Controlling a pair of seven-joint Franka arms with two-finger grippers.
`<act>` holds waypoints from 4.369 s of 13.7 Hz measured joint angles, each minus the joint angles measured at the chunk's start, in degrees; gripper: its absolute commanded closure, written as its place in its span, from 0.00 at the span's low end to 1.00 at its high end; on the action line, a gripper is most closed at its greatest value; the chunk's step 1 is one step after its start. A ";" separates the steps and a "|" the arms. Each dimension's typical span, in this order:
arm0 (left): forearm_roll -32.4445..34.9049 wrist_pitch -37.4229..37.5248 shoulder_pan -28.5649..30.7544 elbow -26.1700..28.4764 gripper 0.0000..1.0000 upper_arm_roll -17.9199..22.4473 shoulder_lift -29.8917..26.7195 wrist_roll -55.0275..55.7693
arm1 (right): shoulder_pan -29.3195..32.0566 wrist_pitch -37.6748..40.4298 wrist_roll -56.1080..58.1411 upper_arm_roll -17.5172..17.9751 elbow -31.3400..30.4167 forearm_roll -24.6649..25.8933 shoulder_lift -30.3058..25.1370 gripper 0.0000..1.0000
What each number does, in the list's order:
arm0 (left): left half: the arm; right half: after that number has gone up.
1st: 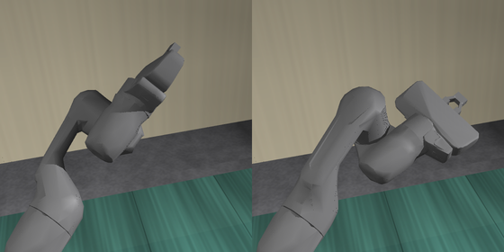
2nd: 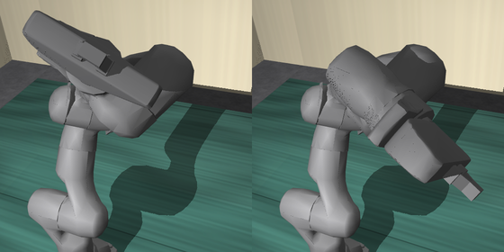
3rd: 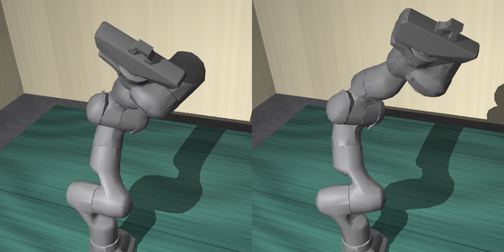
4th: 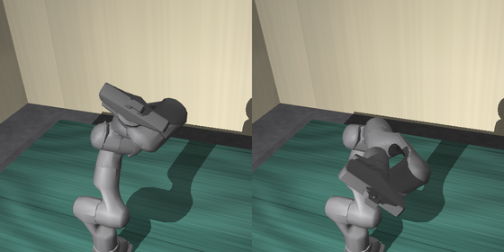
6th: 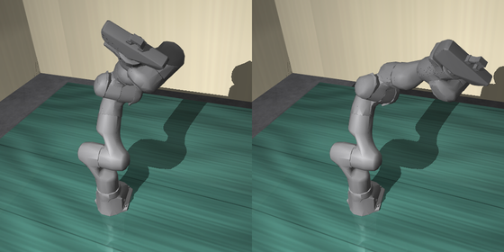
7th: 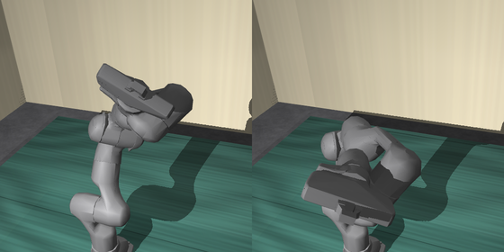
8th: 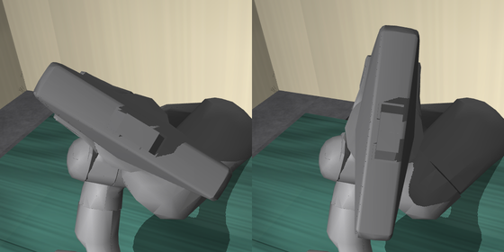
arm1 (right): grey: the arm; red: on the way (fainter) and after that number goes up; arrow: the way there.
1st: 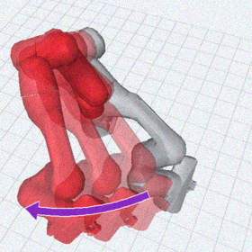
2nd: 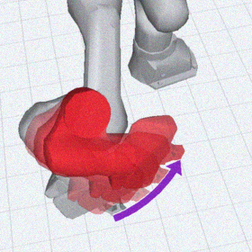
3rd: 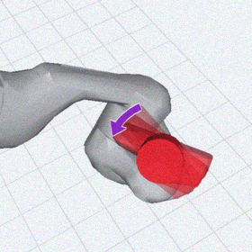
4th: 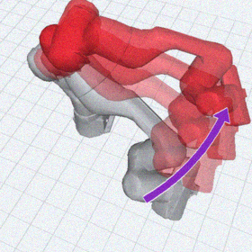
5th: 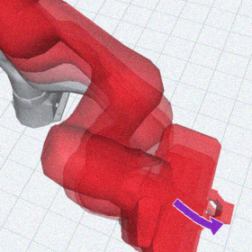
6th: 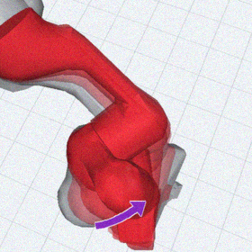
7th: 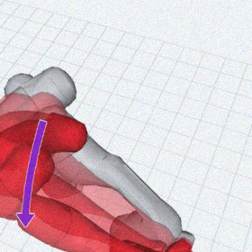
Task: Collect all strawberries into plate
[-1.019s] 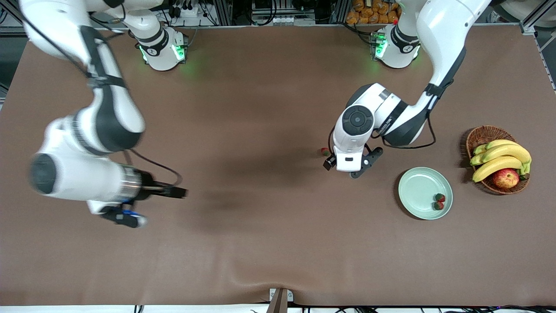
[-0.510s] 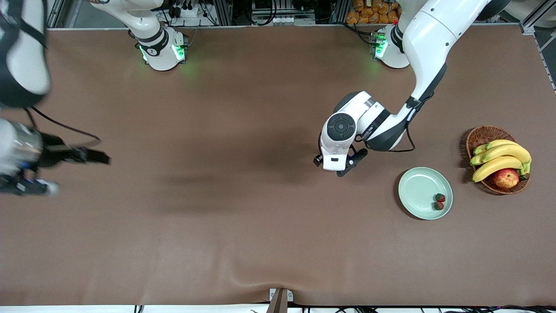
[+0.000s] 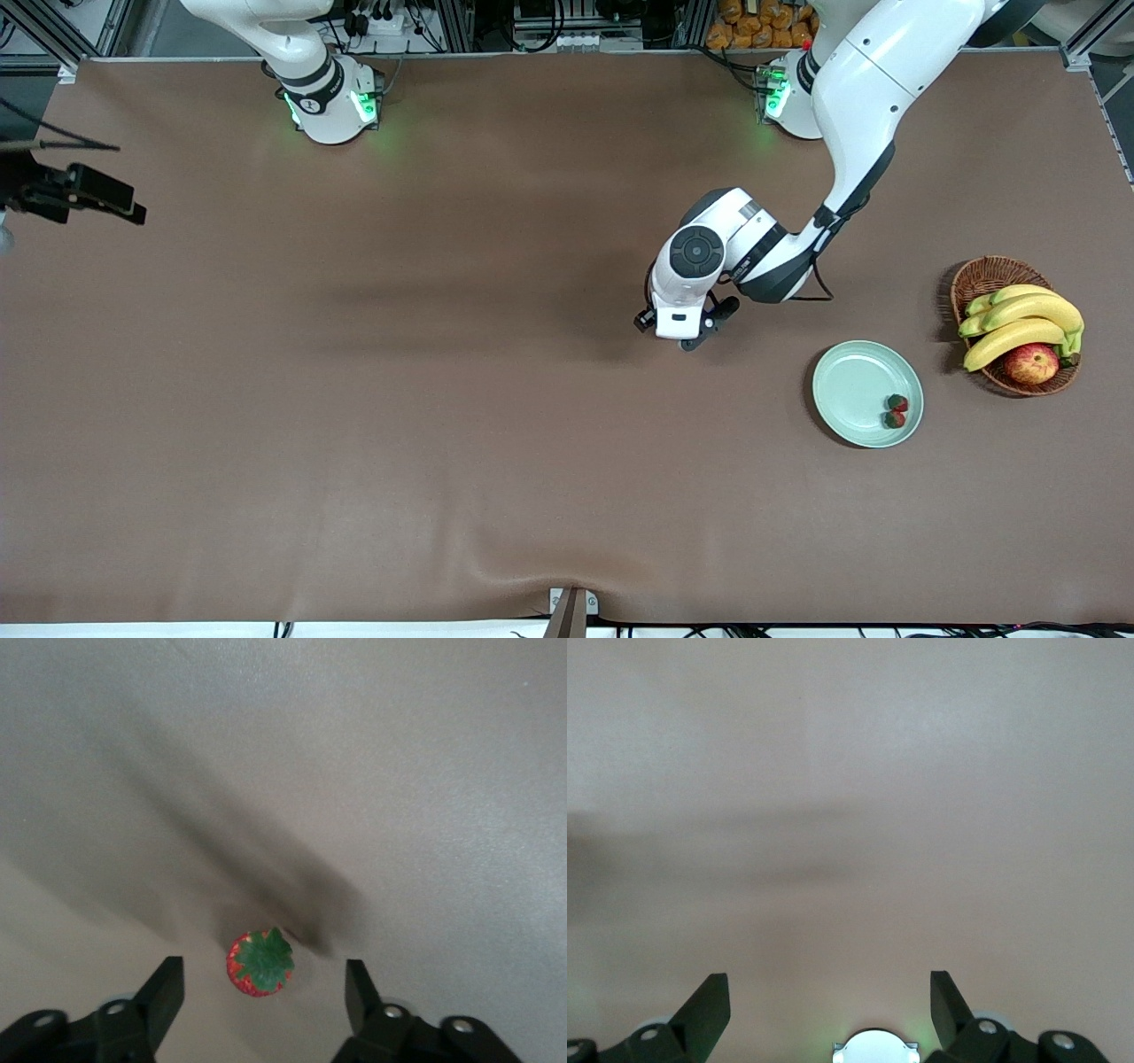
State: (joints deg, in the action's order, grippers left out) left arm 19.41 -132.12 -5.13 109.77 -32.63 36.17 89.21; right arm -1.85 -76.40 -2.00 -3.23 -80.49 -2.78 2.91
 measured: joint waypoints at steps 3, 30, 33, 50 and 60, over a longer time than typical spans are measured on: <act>0.00 -0.09 -0.02 0.45 0.30 0.00 0.00 0.00 | 0.00 -2.88 0.16 0.01 -1.72 1.90 -1.10 0.00; 2.43 9.95 21.57 -9.19 1.00 0.41 -1.89 -29.65 | 2.66 -7.08 2.19 2.62 -1.16 3.07 -0.99 0.00; 2.48 10.15 23.77 -9.12 0.93 0.78 -1.48 -38.78 | 2.66 -7.08 2.19 2.64 -1.17 3.07 -0.97 0.00; 6.14 9.12 28.46 -9.25 0.07 2.12 1.93 -49.75 | 2.66 -8.15 2.19 2.74 -1.77 3.11 -0.74 0.00; 6.13 8.93 28.41 -11.10 0.00 0.52 -0.88 -49.74 | 2.66 -8.52 2.19 2.88 -1.87 3.11 -0.47 0.00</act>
State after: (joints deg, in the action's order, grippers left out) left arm 25.54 -123.19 23.28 98.67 -32.11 35.29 39.47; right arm 0.82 -84.92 0.19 -0.35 -82.36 0.33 2.44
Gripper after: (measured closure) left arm 0.000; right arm 0.000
